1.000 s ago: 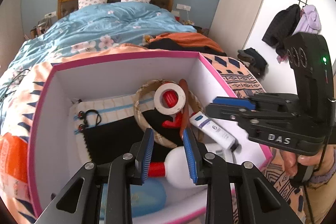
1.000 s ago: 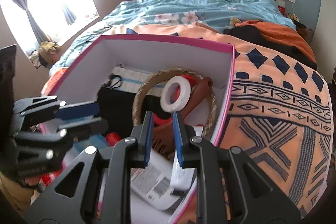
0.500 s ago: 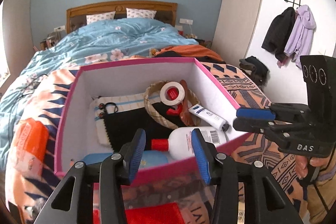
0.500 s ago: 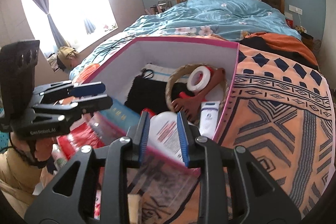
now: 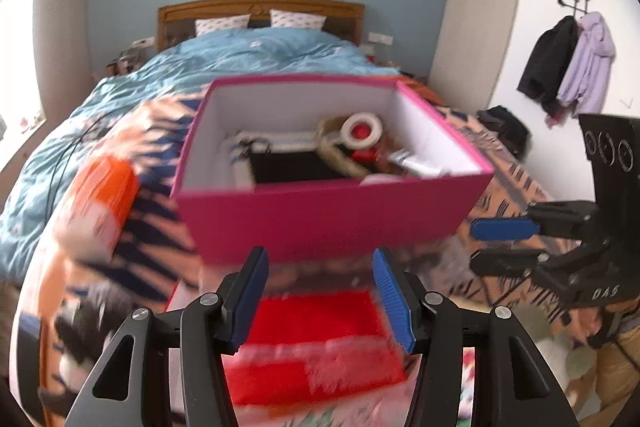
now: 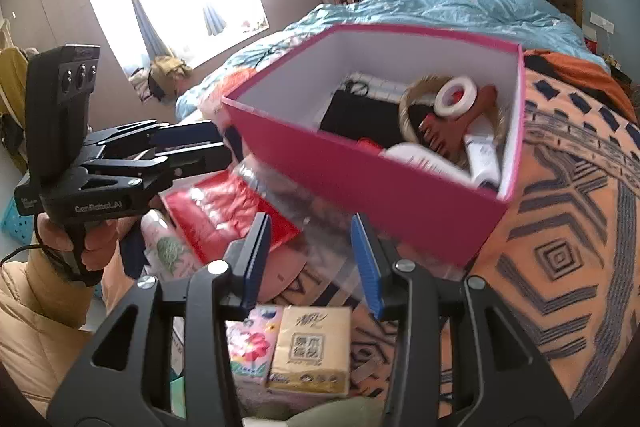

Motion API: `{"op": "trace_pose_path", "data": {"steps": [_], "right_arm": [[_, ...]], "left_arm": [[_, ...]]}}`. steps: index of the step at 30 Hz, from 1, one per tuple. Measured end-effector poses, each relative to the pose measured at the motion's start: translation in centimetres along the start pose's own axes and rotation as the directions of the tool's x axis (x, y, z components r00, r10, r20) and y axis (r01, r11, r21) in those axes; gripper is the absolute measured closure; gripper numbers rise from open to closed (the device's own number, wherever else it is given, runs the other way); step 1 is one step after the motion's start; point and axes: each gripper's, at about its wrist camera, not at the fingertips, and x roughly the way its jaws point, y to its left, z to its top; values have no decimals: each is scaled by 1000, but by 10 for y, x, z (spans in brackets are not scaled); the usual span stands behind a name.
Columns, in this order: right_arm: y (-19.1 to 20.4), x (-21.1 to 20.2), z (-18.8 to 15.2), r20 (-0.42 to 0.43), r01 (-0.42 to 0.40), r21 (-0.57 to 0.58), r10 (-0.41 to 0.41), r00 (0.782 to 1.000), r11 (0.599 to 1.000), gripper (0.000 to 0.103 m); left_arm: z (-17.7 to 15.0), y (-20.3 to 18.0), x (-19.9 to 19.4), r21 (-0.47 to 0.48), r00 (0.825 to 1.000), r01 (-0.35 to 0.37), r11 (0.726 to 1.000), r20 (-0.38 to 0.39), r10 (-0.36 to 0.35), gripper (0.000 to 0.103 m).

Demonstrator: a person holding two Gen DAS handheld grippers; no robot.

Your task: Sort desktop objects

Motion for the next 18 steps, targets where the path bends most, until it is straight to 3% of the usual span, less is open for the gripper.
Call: {"op": "trace_pose_path", "data": {"steps": [7, 11, 16, 18], "right_arm": [[16, 6, -8, -36, -28, 15, 28, 999, 1000, 46], [28, 5, -7, -35, -34, 17, 35, 999, 999, 37], [39, -3, -2, -17, -45, 49, 46, 999, 998, 36], [43, -9, 2, 7, -87, 76, 87, 996, 993, 36]], "left_arm": [[-34, 16, -12, -52, 998, -61, 997, -13, 61, 31], [-45, 22, -16, -79, 998, -62, 995, -14, 61, 24], [-53, 33, -19, -113, 998, -55, 992, -11, 54, 20], [-56, 38, -19, -119, 998, -60, 991, -14, 59, 20]]}}
